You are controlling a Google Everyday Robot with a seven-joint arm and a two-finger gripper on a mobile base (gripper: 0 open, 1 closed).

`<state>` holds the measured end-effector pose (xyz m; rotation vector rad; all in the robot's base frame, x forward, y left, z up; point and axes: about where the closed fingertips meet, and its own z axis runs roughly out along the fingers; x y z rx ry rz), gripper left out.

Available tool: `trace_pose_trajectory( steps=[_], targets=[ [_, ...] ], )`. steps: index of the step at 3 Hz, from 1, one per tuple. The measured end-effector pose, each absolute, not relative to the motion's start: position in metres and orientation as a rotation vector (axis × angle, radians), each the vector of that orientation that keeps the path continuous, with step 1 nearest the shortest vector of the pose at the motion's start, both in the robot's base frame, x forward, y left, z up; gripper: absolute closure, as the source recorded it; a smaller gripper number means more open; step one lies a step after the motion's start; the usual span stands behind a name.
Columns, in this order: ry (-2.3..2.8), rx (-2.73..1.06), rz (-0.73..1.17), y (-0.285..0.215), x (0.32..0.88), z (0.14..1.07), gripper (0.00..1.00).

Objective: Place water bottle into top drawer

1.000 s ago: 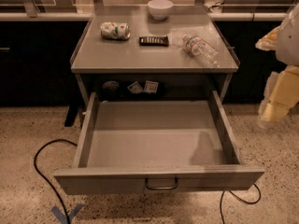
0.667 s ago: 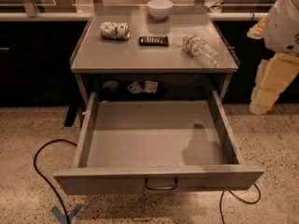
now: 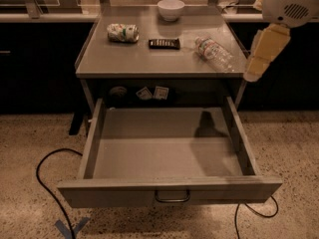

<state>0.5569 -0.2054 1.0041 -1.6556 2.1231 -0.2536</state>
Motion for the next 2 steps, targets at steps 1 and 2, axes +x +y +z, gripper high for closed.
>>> trace_pose_trajectory(
  steps=[1,2],
  targets=[
    [2.126,-1.541,-0.221,-0.2,0.588,1.004,0.0],
    [2.167,-1.412,-0.132,-0.202,0.609,0.996,0.0]
  ],
)
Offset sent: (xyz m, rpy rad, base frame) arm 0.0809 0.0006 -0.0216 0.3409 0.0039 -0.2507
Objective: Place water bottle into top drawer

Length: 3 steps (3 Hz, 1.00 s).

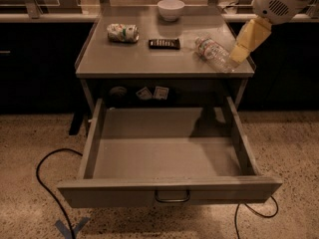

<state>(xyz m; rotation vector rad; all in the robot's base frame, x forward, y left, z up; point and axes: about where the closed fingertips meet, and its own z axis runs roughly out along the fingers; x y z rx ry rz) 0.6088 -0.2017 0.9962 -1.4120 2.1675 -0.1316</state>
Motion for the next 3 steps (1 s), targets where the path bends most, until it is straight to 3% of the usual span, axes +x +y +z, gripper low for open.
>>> trace_pose_trajectory(
  steps=[1,3],
  targets=[
    [2.219,-1.304,0.006,-0.205,0.626,0.979,0.0],
    [2.236,-1.263,-0.012,-0.205,0.638,0.974,0.0]
  ],
)
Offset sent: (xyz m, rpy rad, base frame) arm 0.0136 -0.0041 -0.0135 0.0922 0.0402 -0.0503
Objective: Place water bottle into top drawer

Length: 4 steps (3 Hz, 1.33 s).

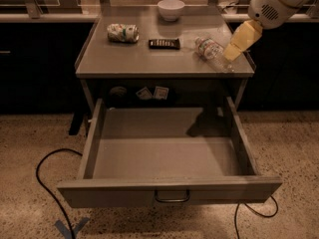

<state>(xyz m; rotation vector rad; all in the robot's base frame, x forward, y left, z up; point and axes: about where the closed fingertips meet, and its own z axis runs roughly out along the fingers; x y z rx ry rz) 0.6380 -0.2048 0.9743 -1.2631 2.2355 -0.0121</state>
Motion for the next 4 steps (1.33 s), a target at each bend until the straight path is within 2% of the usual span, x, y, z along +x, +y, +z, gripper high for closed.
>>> trace_pose_trajectory(
  steps=[4],
  targets=[
    [2.178,-0.889,0.119,-0.219,0.711,0.955,0.0]
  ],
)
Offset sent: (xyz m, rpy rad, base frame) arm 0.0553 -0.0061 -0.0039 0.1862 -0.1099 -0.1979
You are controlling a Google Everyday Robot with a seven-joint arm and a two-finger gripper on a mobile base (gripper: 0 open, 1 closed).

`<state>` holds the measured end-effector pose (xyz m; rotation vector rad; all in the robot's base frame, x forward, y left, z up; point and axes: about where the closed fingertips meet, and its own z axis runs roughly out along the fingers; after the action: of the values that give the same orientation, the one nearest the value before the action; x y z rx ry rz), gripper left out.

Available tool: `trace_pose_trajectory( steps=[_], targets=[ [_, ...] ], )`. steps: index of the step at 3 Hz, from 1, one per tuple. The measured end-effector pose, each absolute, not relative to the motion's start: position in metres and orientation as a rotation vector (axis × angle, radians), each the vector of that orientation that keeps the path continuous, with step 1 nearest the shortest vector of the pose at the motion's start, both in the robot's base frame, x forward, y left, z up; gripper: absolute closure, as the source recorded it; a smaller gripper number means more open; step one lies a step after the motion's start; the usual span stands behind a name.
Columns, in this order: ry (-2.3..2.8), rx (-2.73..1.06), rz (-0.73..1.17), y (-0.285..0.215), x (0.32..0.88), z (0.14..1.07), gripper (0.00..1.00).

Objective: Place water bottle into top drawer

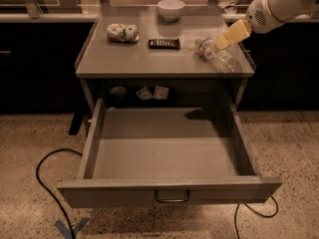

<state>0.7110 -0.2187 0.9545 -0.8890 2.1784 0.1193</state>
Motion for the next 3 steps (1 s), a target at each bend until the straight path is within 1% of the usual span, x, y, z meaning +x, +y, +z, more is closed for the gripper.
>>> trace_pose_trajectory(
  steps=[1,2,3],
  targets=[
    [2.174,-0.934,0.156,-0.214,0.729,0.942,0.0],
    [2.175,-0.935,0.157,-0.213,0.729,0.941,0.0],
    [2.183,-0.978,0.176,-0.202,0.737,0.931,0.0]
  ],
)
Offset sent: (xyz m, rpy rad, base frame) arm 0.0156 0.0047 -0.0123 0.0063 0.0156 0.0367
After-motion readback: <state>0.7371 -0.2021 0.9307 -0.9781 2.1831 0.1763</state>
